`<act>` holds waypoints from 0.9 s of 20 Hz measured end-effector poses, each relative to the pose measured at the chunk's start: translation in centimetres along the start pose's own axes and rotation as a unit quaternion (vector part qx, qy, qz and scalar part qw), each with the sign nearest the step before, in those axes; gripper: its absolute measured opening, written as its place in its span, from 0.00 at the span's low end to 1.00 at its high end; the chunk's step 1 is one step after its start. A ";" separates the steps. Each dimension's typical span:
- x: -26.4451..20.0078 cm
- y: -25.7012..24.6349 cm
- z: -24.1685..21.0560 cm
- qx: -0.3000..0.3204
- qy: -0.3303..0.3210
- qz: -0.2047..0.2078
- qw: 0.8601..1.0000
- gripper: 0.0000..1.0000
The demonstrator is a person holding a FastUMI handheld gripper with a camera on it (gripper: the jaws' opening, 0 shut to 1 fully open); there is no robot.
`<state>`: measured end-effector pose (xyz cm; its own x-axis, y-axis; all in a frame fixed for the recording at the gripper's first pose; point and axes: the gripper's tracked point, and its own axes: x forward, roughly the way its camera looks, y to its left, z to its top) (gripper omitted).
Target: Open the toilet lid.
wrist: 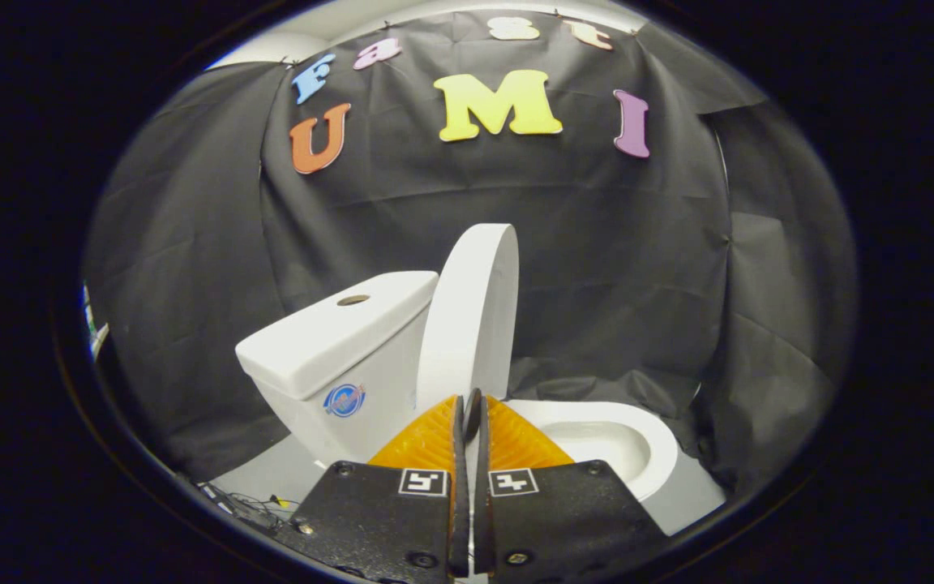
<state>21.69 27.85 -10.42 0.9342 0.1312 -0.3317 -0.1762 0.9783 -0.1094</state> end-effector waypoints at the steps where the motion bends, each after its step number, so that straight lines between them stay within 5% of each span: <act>1: 0.2 0.5 0.0 -0.008 -0.001 0.001 1.000 0.06; 18: 2.3 7.3 -0.4 -0.124 -0.011 0.001 0.992 0.06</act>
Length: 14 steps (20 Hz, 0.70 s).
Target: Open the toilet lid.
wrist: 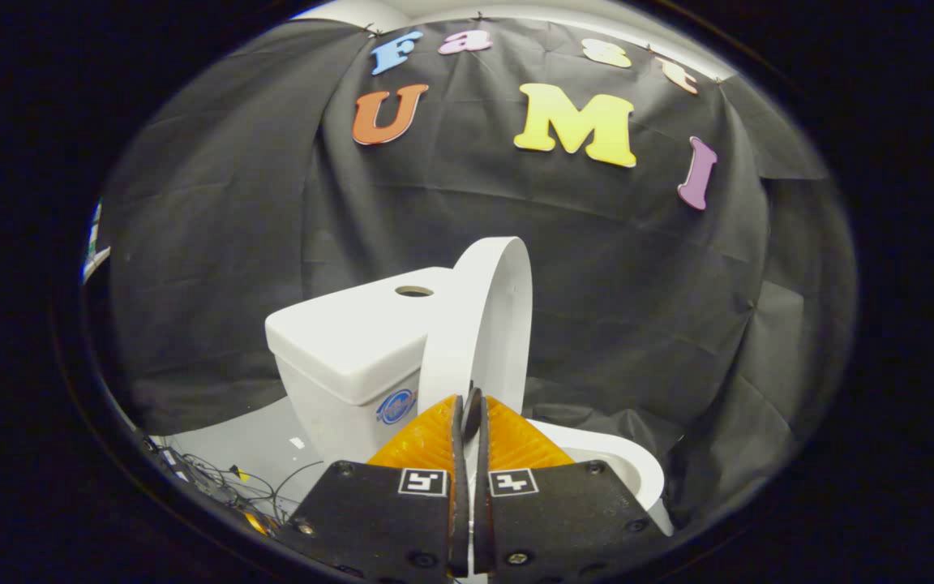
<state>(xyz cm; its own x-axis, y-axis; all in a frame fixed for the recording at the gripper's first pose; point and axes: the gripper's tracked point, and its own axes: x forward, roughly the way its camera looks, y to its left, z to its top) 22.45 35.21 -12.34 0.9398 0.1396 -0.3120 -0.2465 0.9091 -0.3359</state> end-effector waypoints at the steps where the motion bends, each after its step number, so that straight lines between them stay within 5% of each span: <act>1: 0.0 0.2 0.0 -0.004 -0.001 -0.001 1.000 0.06; 14: 0.5 1.7 0.1 -0.051 -0.002 -0.015 0.999 0.06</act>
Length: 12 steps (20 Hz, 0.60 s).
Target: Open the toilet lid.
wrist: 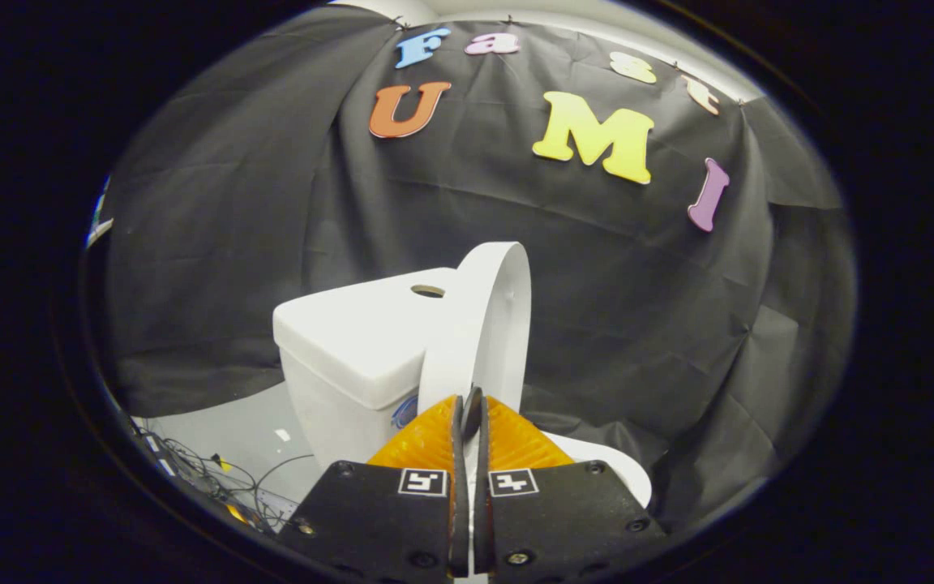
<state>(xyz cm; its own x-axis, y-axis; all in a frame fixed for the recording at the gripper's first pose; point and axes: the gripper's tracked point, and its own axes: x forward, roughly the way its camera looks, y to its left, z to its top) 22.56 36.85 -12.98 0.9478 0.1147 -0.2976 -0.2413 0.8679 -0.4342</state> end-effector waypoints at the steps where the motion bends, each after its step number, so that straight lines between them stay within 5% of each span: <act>1: 0.1 0.2 -0.4 -0.017 0.004 0.003 1.000 0.06; 4: -0.7 1.1 -0.4 -0.020 0.014 0.044 0.999 0.39; 8: -2.8 -1.8 1.3 -0.007 0.000 0.024 1.000 0.80; 12: -5.7 -4.9 2.0 0.013 -0.023 0.010 1.000 0.86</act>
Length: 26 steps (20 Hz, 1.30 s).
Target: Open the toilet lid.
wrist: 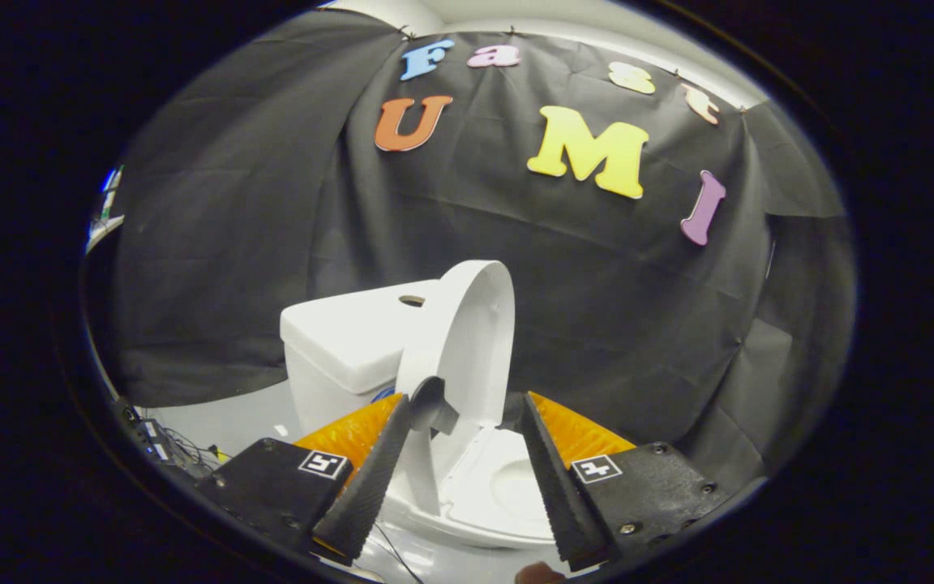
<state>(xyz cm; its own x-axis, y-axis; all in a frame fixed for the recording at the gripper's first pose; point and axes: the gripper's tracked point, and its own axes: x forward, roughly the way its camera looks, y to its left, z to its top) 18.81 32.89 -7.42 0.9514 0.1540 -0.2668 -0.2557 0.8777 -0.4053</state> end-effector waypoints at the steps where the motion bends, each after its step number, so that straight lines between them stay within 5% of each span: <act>1: -1.0 -1.0 0.2 0.008 -0.009 -0.005 1.000 0.86; 9: -9.9 -9.5 0.4 0.071 -0.062 -0.035 0.995 0.86; 17: -20.2 -17.9 -0.1 0.139 -0.121 -0.052 0.982 1.00; 26: -28.4 -21.2 -3.1 0.095 -0.155 -0.046 0.982 1.00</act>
<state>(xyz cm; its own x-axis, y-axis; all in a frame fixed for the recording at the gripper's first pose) -3.30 8.50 6.04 0.9831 0.1745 0.0551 -0.1568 0.9586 -0.2377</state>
